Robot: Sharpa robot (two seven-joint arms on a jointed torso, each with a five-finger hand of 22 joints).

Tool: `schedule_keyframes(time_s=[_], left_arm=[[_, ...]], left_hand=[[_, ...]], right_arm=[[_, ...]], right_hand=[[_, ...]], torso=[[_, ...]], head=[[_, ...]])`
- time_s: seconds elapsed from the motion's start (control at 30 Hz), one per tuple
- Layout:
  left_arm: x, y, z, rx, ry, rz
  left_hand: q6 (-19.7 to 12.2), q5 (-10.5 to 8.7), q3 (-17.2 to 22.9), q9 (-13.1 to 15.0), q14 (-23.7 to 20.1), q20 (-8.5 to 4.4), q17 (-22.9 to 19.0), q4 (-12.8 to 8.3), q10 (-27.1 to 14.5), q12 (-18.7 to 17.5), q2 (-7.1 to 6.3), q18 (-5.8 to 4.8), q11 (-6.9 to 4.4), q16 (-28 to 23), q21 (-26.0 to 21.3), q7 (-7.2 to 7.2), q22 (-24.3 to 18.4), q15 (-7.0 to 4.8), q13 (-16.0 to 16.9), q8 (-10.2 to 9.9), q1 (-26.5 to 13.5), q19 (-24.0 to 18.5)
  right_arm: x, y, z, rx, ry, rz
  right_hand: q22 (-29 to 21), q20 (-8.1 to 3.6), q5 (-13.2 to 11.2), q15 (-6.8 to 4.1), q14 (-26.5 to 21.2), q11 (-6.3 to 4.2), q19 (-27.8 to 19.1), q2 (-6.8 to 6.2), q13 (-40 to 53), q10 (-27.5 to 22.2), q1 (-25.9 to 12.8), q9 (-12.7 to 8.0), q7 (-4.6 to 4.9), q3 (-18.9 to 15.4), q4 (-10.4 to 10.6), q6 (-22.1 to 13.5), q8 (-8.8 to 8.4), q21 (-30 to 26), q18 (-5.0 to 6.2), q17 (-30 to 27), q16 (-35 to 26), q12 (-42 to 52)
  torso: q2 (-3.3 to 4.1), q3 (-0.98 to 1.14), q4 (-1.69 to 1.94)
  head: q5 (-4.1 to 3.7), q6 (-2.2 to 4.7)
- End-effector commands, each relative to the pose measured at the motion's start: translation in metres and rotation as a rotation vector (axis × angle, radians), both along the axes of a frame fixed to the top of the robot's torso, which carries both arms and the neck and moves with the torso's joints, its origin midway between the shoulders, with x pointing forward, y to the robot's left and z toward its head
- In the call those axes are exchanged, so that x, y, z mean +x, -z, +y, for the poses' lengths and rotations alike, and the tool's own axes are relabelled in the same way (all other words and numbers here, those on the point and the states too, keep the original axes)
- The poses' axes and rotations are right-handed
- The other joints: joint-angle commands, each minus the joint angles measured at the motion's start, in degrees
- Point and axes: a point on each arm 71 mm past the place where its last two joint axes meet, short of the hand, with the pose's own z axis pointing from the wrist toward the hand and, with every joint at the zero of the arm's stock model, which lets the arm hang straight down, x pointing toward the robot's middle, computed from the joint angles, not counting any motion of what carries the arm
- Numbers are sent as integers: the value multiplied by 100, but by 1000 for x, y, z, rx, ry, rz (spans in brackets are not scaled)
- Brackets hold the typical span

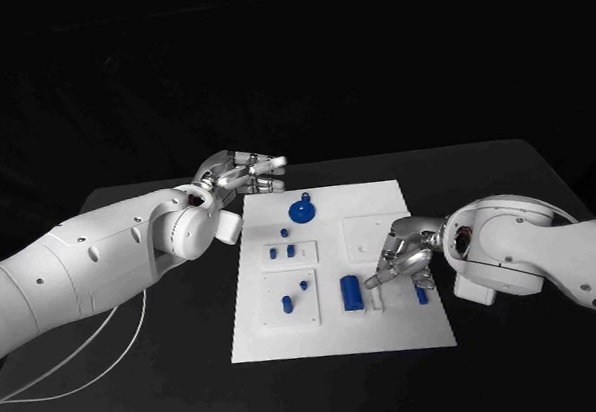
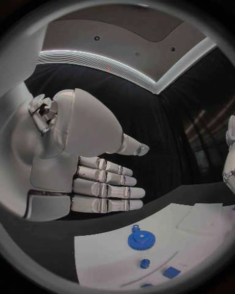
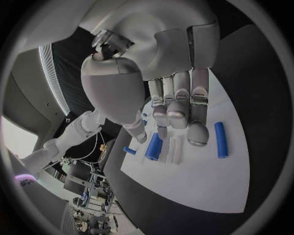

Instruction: Assemble the parts on the task board

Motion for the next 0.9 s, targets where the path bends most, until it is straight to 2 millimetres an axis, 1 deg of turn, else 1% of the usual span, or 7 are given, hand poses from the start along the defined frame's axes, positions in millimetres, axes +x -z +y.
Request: schedule_keyframes(time_s=[0.03,0.33,0.37,0.5,0.53,0.6,0.9], left_arm=[[0,-2,-3,-7,5,-19],[0,-2,-3,-7,8,-16],[0,-2,-3,-7,9,-16],[0,-1,-3,-8,12,-14],[0,-1,-3,-8,12,-13],[0,-1,-3,-8,13,-13],[0,-1,-4,-8,16,-11]], left_hand=[[40,10,-12,2,-4,8,7,-7,35,-3,52,-33,-5,25,31,-20,1,-9,5,-6,4,26],[48,7,-19,1,-7,7,5,-7,45,-3,56,-39,-8,26,27,-21,0,-9,5,-7,-1,21],[48,7,-19,1,-7,7,5,-7,45,-3,56,-39,-8,26,27,-21,0,-9,5,-7,-1,21],[48,7,-19,1,-7,7,5,-7,45,-3,56,-39,-8,26,27,-21,0,-9,5,-7,-1,21],[48,7,-19,1,-7,7,5,-7,45,-3,56,-39,-8,26,27,-21,0,-9,5,-7,-1,21],[48,7,-19,1,-7,7,5,-7,45,-3,56,-39,-8,26,27,-21,0,-9,5,-7,-1,21],[45,7,-24,1,-13,7,4,-3,39,-4,59,-42,-6,23,25,-20,-1,-7,4,-8,-10,15]], right_arm=[[-3,3,7,-46,-54,-22],[-6,10,16,-109,-58,-48],[-6,11,16,-117,-55,-51],[-6,14,18,-135,-48,-57],[-6,14,18,-137,-47,-57],[-6,16,20,-137,-42,-58],[-7,19,23,-152,-30,-53]], right_hand=[[15,5,-184,-28,5,-15,250,-54,74,84,156,43,-19,57,-118,123,-11,34,-57,7,42,122],[18,-31,-412,-55,-2,-59,247,-219,90,29,236,1031,-95,125,-11,191,8,-7,-106,-1,18,34],[25,-81,-537,-100,-4,-120,246,-249,70,7,254,1947,-128,186,138,60,31,-18,-99,6,0,-6],[22,-86,-511,-119,3,-146,252,-315,68,10,242,3359,-251,99,79,88,302,-31,-142,13,-5,-2],[16,-111,-500,-135,7,-165,253,-291,76,12,203,4635,-271,134,125,-217,494,-31,-177,14,-10,17],[16,-111,-466,-138,8,-165,253,-329,142,52,203,5142,-292,153,209,-64,214,-21,-171,11,-9,137],[-21,-146,-148,-180,3,-215,258,-351,537,301,157,5874,-374,198,393,169,-1,-14,-190,-21,-22,704]], torso=[[-5,-4,13],[-2,-16,17],[-2,-16,17],[2,-15,24],[3,-13,22],[0,-12,20],[1,-14,21]], head=[[-10,-3],[-13,-7],[-11,-7],[-7,-16],[-5,-18],[-3,-29],[3,-48]])
